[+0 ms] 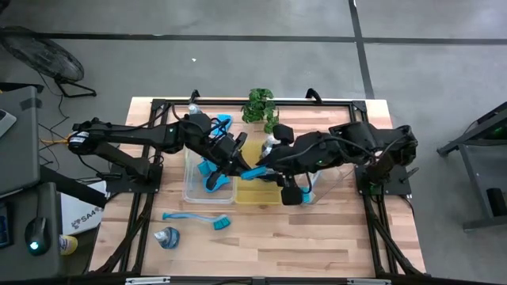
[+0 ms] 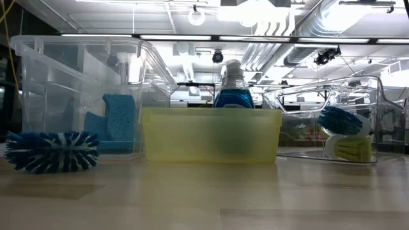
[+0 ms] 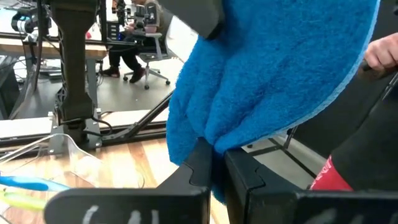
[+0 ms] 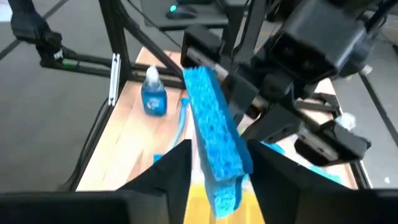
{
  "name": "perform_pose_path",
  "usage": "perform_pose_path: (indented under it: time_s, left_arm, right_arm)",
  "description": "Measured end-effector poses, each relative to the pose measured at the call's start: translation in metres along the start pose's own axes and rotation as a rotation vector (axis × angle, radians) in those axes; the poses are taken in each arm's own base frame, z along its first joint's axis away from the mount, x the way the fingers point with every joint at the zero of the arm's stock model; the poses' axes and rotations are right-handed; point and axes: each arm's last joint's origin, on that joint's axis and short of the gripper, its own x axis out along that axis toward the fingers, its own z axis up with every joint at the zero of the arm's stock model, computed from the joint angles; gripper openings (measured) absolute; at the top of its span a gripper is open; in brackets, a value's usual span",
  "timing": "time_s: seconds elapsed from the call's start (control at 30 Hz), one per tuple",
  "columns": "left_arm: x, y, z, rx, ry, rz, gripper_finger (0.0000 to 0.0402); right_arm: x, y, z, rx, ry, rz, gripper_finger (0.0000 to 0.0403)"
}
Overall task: Pick & Place Kitchen Sink Supplies
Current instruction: Put the blue sponge into the white bin
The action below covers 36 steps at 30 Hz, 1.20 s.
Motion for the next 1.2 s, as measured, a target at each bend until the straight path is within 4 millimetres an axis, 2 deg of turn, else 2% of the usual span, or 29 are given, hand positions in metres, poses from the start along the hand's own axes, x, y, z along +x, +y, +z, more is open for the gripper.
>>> perform_pose_path:
  time_s: [0.23, 0.5, 0.83, 0.97, 1.2]
  left_arm:
    - [0.0000, 0.0000, -0.0002, -0.010, 0.003, -0.001, 0.0027]
    - [-0.0001, 0.0001, -0.0011, -0.017, 0.013, 0.001, 0.0029]
    - [0.0000, 0.0013, -0.0011, -0.055, 0.008, 0.051, 0.0034]
    - [0.0000, 0.0015, -0.0013, -0.039, 0.010, 0.055, 0.0074]
    - [-0.0011, 0.0014, -0.0010, -0.062, 0.011, 0.066, 0.0194]
  right_arm:
    - [0.0001, -0.0006, -0.0005, -0.001, 0.004, -0.024, 0.0083]
    - [0.0001, -0.0007, -0.0006, 0.001, 0.006, -0.023, 0.0015]
    - [0.0000, -0.0017, -0.0013, 0.010, 0.011, -0.067, 0.0005]
    - [0.0000, -0.0022, -0.0014, 0.010, 0.012, -0.080, 0.0004]
    - [-0.0005, -0.0046, -0.0066, 0.036, 0.060, -0.155, 0.0003]
